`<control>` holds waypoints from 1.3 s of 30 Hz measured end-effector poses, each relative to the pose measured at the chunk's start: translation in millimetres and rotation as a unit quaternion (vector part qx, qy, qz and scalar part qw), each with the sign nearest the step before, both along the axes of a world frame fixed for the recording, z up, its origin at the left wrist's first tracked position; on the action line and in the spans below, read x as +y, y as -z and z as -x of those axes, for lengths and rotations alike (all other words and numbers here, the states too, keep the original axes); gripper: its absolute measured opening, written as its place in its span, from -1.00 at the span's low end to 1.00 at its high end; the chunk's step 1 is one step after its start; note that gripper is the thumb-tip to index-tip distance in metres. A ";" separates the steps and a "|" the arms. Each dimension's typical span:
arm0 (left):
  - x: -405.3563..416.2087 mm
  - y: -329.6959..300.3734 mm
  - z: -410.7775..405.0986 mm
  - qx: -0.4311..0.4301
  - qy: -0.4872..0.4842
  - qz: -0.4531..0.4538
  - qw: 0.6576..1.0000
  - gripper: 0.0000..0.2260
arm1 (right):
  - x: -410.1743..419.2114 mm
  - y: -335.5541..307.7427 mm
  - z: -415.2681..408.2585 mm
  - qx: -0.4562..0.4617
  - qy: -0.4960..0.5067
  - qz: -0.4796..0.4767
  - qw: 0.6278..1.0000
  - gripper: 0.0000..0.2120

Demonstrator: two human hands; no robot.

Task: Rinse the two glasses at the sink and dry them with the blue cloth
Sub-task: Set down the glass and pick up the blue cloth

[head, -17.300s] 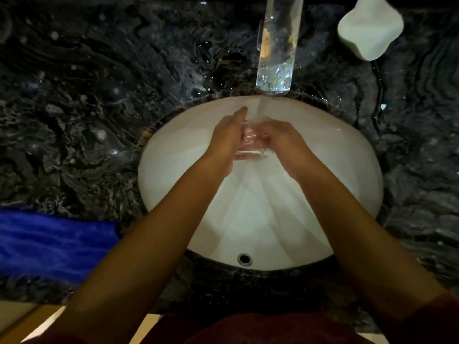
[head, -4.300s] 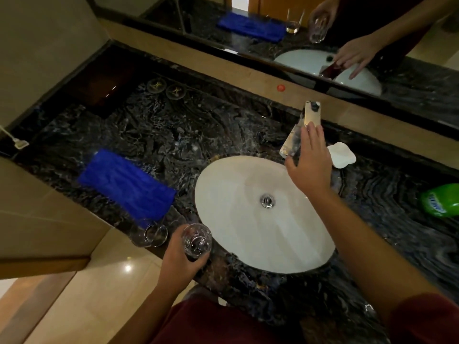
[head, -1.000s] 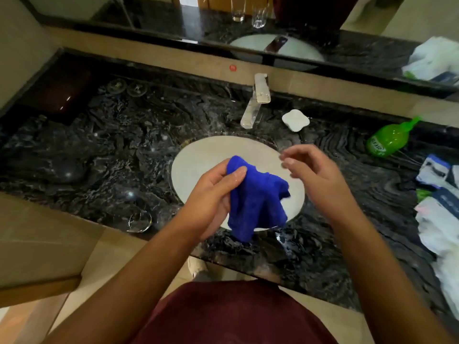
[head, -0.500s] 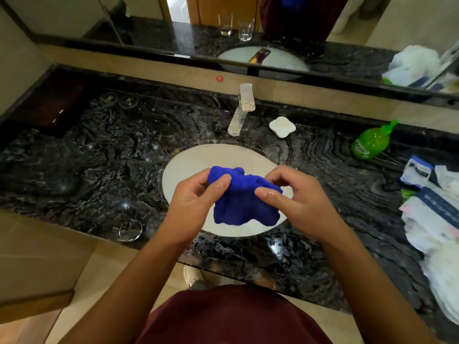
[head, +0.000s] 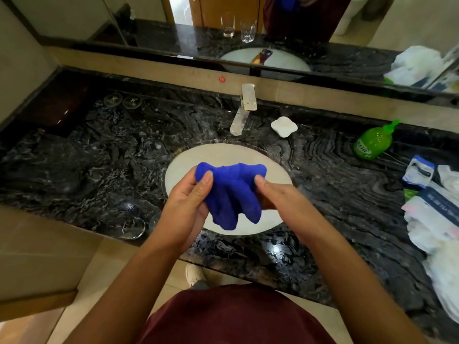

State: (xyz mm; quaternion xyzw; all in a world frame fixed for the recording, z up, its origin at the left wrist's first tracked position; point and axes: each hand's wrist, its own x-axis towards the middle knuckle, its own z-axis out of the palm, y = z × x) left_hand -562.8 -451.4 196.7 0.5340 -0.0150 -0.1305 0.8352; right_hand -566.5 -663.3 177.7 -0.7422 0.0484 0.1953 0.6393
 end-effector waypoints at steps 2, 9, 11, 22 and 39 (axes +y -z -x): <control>1.3 0.8 1.3 -0.004 -0.016 -0.037 0.999 -0.86 | 3.4 0.3 -0.8 -0.069 0.053 -0.022 0.996 -0.56; 14.1 0.0 0.4 -0.145 -0.087 -0.312 0.935 -0.86 | -5.0 -11.1 0.1 -0.181 0.133 -0.073 0.972 -0.94; 17.0 0.2 -0.7 -0.179 -0.101 -0.373 0.905 -0.87 | -7.6 -9.5 0.5 -0.226 0.156 0.022 0.961 -0.90; 0.5 -16.1 4.0 -0.056 -0.084 -0.077 0.992 -0.79 | 20.0 21.6 -5.2 -0.006 0.070 -0.319 0.945 -0.05; 32.3 5.7 15.2 0.045 -0.118 -0.111 0.986 -0.83 | 55.5 38.7 1.6 0.096 0.070 -0.381 0.917 -0.34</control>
